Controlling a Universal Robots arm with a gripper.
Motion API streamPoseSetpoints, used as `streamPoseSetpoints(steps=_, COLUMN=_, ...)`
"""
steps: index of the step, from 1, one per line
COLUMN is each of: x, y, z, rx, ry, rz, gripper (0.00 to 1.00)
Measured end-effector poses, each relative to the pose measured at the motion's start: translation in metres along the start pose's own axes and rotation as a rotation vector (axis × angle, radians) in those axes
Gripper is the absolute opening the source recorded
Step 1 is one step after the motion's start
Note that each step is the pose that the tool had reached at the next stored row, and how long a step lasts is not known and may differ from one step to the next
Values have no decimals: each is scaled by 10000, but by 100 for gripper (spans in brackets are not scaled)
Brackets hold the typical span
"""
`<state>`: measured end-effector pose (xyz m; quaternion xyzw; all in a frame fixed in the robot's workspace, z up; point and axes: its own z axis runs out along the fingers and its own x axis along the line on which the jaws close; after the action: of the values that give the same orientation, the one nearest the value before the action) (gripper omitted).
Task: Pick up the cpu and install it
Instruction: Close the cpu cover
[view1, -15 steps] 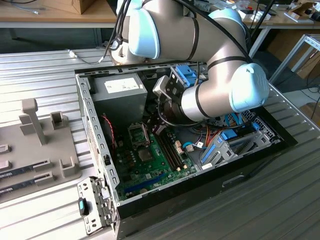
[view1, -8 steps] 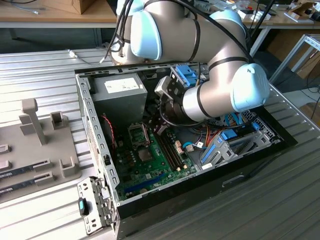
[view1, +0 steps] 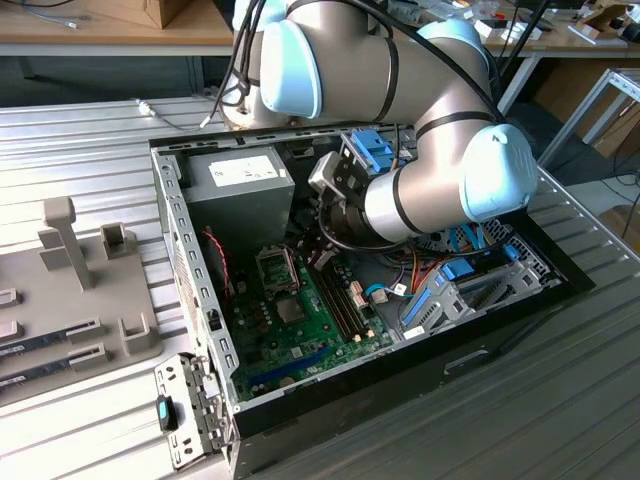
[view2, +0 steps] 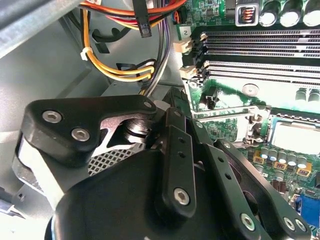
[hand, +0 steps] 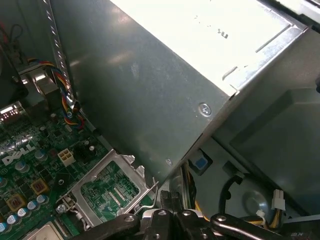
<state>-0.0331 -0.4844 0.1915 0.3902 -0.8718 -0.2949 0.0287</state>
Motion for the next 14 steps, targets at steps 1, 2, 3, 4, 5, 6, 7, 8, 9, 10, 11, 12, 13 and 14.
streamPoseSetpoints(steps=1, x=0, y=0, z=0, rx=1, ry=0, rz=0, gripper=11)
streamPoseSetpoints(steps=2, x=0, y=0, z=0, rx=10, ry=8, rz=4, gripper=11)
streamPoseSetpoints(steps=3, x=-2, y=2, z=2, rx=171, ry=62, rz=6, gripper=11)
streamPoseSetpoints(steps=4, x=-3, y=1, z=5, rx=349, ry=68, rz=-30, gripper=11)
streamPoseSetpoints(steps=5, x=-4, y=2, z=6, rx=503, ry=71, rz=-60, gripper=11)
streamPoseSetpoints(steps=6, x=-4, y=3, z=6, rx=597, ry=73, rz=-79, gripper=11)
streamPoseSetpoints(steps=7, x=-5, y=3, z=7, rx=728, ry=72, rz=-108, gripper=11)
streamPoseSetpoints(steps=8, x=-5, y=3, z=8, rx=816, ry=70, rz=-128, gripper=11)
streamPoseSetpoints(steps=9, x=-5, y=3, z=7, rx=838, ry=63, rz=-137, gripper=11)
streamPoseSetpoints(steps=10, x=-6, y=2, z=7, rx=840, ry=62, rz=-139, gripper=11)
streamPoseSetpoints(steps=11, x=-6, y=2, z=8, rx=844, ry=58, rz=-142, gripper=11)
streamPoseSetpoints(steps=12, x=-6, y=3, z=8, rx=845, ry=57, rz=-142, gripper=11)
streamPoseSetpoints(steps=13, x=-6, y=3, z=9, rx=852, ry=64, rz=-139, gripper=11)
streamPoseSetpoints(steps=14, x=-6, y=5, z=4, rx=857, ry=64, rz=-140, gripper=11)
